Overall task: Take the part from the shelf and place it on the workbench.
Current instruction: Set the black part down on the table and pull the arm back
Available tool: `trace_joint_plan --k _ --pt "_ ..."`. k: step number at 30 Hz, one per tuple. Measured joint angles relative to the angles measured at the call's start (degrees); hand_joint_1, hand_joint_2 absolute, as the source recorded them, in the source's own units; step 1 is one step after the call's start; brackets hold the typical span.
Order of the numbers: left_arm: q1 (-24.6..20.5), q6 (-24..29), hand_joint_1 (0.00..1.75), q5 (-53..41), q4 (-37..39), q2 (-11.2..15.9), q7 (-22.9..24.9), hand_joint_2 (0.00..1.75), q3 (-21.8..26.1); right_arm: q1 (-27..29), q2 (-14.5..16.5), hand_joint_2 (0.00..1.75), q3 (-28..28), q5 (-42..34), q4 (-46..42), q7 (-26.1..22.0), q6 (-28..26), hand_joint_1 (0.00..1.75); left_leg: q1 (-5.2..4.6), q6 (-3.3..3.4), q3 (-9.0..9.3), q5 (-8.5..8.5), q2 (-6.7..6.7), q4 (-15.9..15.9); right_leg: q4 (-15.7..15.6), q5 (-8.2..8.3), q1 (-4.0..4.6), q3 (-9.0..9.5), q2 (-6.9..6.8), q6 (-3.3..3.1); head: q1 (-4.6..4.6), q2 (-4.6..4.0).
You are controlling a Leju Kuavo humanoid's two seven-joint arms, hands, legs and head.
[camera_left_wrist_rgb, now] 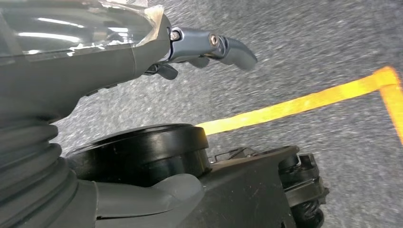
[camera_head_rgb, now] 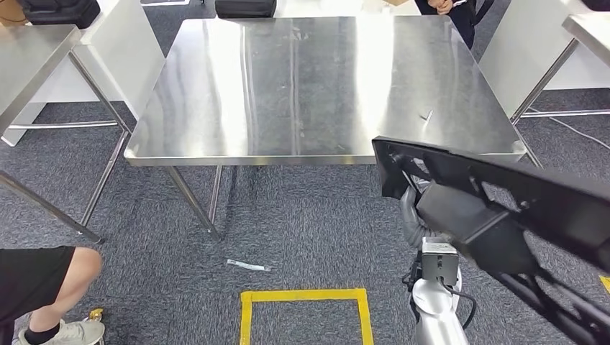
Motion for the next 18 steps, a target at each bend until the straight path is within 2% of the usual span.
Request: trace_joint_plan --k 2,3,5,6,8,9,10,13,14,15,17,18 --pt "0.0 -0.2 0.00 -0.2 0.0 0.1 0.3 1.75 0.0 0.3 -0.1 1.75 -0.1 0.0 -0.1 -0.1 0.0 1.75 -0.04 0.54 2.66 5.29 0.02 -7.4 0.0 -0.83 0.04 1.12 0.16 0.25 0.00 0.00" --pt "0.0 -0.4 0.00 -0.2 0.0 0.1 0.5 1.75 0.0 0.4 -0.2 1.75 -0.1 0.0 -0.2 -0.1 -0.1 1.75 -0.18 0.92 3.91 6.40 0.07 -10.7 0.0 -1.18 0.16 1.51 0.27 0.48 0.03 0.00" --pt "0.0 -0.6 0.00 -0.3 0.0 0.2 0.8 1.75 -0.1 0.6 -0.2 1.75 -0.3 -0.1 -0.3 -0.1 -0.1 1.75 -0.49 1.81 5.03 6.49 0.07 -13.7 0.1 -1.60 0.44 1.72 0.39 1.08 0.03 0.01" --pt "0.0 -0.7 0.00 -0.3 0.0 0.3 0.9 1.75 -0.1 0.8 -0.3 1.75 -0.4 -0.1 -0.3 -0.2 -0.2 1.75 -0.58 2.21 5.21 6.19 0.07 -14.0 0.2 -1.67 0.58 1.90 0.42 1.38 0.02 0.00" --pt "0.0 -1.0 0.00 -0.4 -0.1 0.2 1.1 1.75 -0.1 1.1 -0.4 1.75 -0.6 -0.2 -0.4 -0.3 -0.2 1.75 -0.27 2.82 6.28 7.00 0.11 -14.5 1.3 -2.03 0.70 1.78 0.41 1.82 0.03 0.00" --pt "0.0 -1.1 0.00 -0.5 -0.1 0.2 1.1 1.75 -0.1 1.1 -0.4 1.75 -0.7 -0.2 -0.5 -0.4 -0.3 1.75 -0.09 3.05 6.99 6.99 0.15 -14.7 2.8 -2.50 0.72 1.08 0.40 1.97 0.08 0.00" --pt "0.0 -1.3 0.00 -0.6 -0.1 0.2 1.1 1.75 -0.1 1.1 -0.5 1.75 -0.8 -0.2 -0.5 -0.5 -0.4 1.75 0.08 3.25 7.51 6.91 0.18 -14.8 5.3 -3.24 0.69 -0.41 0.39 2.09 0.14 0.00" --pt "-0.1 -1.7 0.00 -0.8 -0.1 0.2 1.2 1.75 -0.1 1.5 -0.7 1.75 -1.0 -0.3 -0.6 -0.7 -0.7 1.75 0.17 3.61 7.92 6.27 0.04 -14.9 15.1 -6.17 0.37 -7.18 0.35 2.36 0.20 -0.01" --pt "-0.1 -1.8 0.00 -0.8 -0.1 0.2 1.2 1.75 -0.1 1.7 -0.7 1.75 -1.0 -0.4 -0.6 -0.7 -0.7 1.75 0.19 3.59 8.14 5.99 -0.08 -14.9 16.3 -6.38 0.25 -8.60 0.33 2.61 0.20 -0.01" --pt "-0.1 -1.9 0.00 -0.9 -0.1 0.2 1.3 1.75 -0.1 1.9 -0.7 1.75 -1.0 -0.4 -0.6 -0.7 -0.8 1.75 0.22 3.49 8.56 5.64 -0.19 -14.8 15.1 -5.45 0.13 -8.83 0.30 3.07 0.21 -0.01" --pt "-0.1 -2.0 0.00 -0.9 -0.1 0.2 1.3 1.75 -0.1 1.9 -0.8 1.75 -1.0 -0.4 -0.6 -0.7 -0.9 1.75 0.32 3.12 9.69 4.76 -0.31 -14.9 7.5 -1.01 -0.01 -6.41 0.10 4.21 0.22 -0.01" --pt "-0.1 -2.2 0.00 -1.0 -0.1 0.2 1.3 1.75 -0.1 1.9 -0.8 1.75 -1.0 -0.4 -0.6 -0.7 -0.9 1.75 0.31 2.84 10.25 4.27 -0.34 -14.9 3.7 0.77 0.04 -5.01 -0.06 4.26 0.22 -0.01"
